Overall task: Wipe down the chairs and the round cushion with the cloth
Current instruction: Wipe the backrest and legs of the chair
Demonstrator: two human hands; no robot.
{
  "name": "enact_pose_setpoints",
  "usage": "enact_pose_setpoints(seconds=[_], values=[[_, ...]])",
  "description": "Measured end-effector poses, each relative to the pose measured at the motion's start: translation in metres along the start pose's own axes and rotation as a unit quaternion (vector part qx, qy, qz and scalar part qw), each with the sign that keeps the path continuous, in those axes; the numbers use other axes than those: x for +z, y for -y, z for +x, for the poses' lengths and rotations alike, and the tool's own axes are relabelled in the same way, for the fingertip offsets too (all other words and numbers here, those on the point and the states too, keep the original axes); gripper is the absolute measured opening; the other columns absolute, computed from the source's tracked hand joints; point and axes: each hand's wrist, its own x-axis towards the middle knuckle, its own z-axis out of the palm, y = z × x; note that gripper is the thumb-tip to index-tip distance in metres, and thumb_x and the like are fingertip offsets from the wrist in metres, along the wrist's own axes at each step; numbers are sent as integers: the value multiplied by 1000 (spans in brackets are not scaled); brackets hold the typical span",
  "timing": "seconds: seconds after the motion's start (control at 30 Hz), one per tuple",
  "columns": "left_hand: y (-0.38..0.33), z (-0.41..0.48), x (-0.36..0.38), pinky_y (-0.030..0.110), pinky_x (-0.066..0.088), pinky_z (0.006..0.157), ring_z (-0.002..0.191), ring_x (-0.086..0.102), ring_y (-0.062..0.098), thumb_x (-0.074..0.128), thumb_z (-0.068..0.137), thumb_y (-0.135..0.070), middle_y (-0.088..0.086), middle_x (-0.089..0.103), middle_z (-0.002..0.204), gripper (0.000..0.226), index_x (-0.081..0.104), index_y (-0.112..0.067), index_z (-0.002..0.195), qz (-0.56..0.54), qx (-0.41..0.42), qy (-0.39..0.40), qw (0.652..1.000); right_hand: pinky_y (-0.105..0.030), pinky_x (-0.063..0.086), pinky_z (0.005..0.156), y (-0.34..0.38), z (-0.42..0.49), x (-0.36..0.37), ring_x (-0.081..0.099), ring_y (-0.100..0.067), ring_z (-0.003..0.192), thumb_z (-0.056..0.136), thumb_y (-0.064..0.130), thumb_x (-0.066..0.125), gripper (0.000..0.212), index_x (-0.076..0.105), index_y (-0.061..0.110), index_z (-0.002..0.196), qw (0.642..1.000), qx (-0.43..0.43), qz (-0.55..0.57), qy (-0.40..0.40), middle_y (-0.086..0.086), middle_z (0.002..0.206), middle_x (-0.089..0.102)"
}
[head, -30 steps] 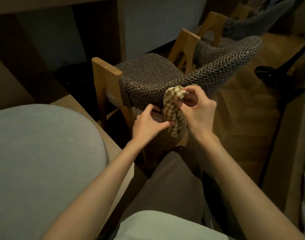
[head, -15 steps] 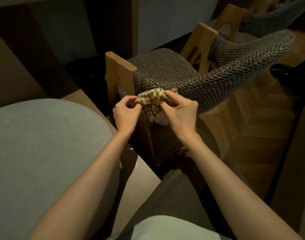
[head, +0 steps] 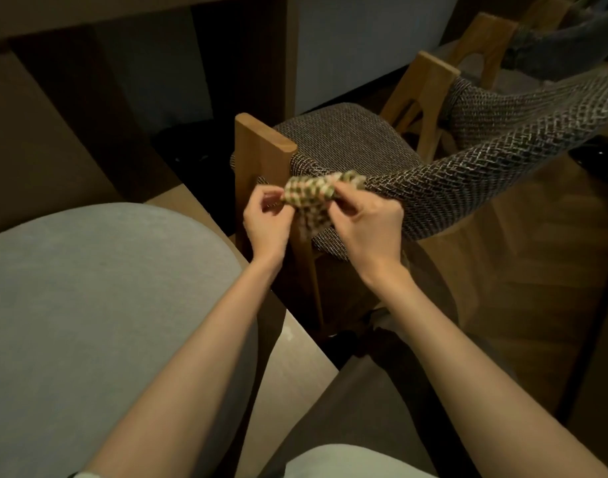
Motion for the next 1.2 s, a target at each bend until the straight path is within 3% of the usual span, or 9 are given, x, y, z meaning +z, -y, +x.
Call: enact_pose_setpoints(seconds=[0.13, 0.33, 0.5, 0.63, 0.8, 0.87, 0.93, 1.03, 1.2], values=[[32, -10, -2, 49, 54, 84, 85, 62, 19, 66, 80, 3, 13, 65, 89, 16, 60, -11, 83, 18, -81, 18, 996, -34, 53, 89, -21, -28, 12, 70, -20, 88, 79, 13, 72, 26, 74, 9, 105, 990, 104, -2, 90, -7, 100, 74], [14, -6, -10, 49, 53, 89, 103, 62, 25, 63, 84, 0, 9, 64, 99, 19, 61, -19, 86, 11, -146, 67, 987, -37, 54, 87, -14, -26, 9, 69, -13, 88, 82, 16, 69, 23, 73, 13, 105, 985, 128, 34, 115, -2, 95, 74], [-34, 0, -24, 28, 57, 79, 99, 65, 7, 66, 89, -25, -3, 65, 108, 15, 61, -28, 102, -68, -60, 114, 989, -15, 49, 90, 17, 7, -12, 61, 3, 98, 90, 13, 62, 28, 68, 12, 117, 989, 75, 124, 10, 3, 107, 70], [-57, 3, -18, 11, 49, 79, 101, 59, -8, 69, 86, -27, -12, 61, 114, 31, 57, -28, 115, -28, 31, 157, 987, -28, 42, 102, 28, 36, -33, 56, -14, 116, 95, 14, 51, 36, 58, 17, 131, 990, -4, 43, 134, -2, 125, 64], [-55, 10, 2, 10, 39, 92, 113, 51, 11, 68, 87, -23, -4, 61, 118, 33, 64, -20, 119, 165, 172, 142, 961, -38, 21, 113, 1, 42, -56, 53, -23, 116, 96, 30, 49, 41, 51, 22, 136, 943, -74, -256, 200, -1, 122, 64], [-55, 16, 6, 7, 34, 91, 114, 49, 12, 66, 88, -24, -6, 64, 117, 32, 66, -23, 119, 207, 201, 138, 948, -36, 23, 111, -8, 40, -61, 55, -22, 114, 96, 38, 47, 46, 46, 21, 139, 928, -84, -296, 210, -1, 122, 64], [-56, 23, 7, 19, 40, 94, 111, 54, 13, 65, 88, -22, -4, 67, 113, 31, 67, -22, 119, 207, 211, 150, 943, -37, 28, 106, -11, 37, -59, 56, -23, 111, 94, 44, 47, 52, 45, 17, 138, 922, -95, -317, 203, -2, 119, 65], [-59, 34, 4, 17, 42, 82, 98, 54, 7, 65, 89, -18, -1, 64, 104, 31, 67, -23, 119, 221, 234, 157, 934, -37, 34, 96, -11, 34, -52, 58, -26, 101, 88, 56, 52, 68, 40, 11, 138, 919, -83, -338, 185, -6, 107, 65], [-60, 52, -11, 27, 49, 86, 98, 51, 10, 60, 89, -4, 0, 55, 107, 37, 67, -23, 119, 264, 252, 125, 922, -34, 39, 83, -10, 43, -41, 61, -25, 89, 76, 68, 60, 109, 0, 18, 153, 901, -81, -376, 198, -8, 101, 65]])
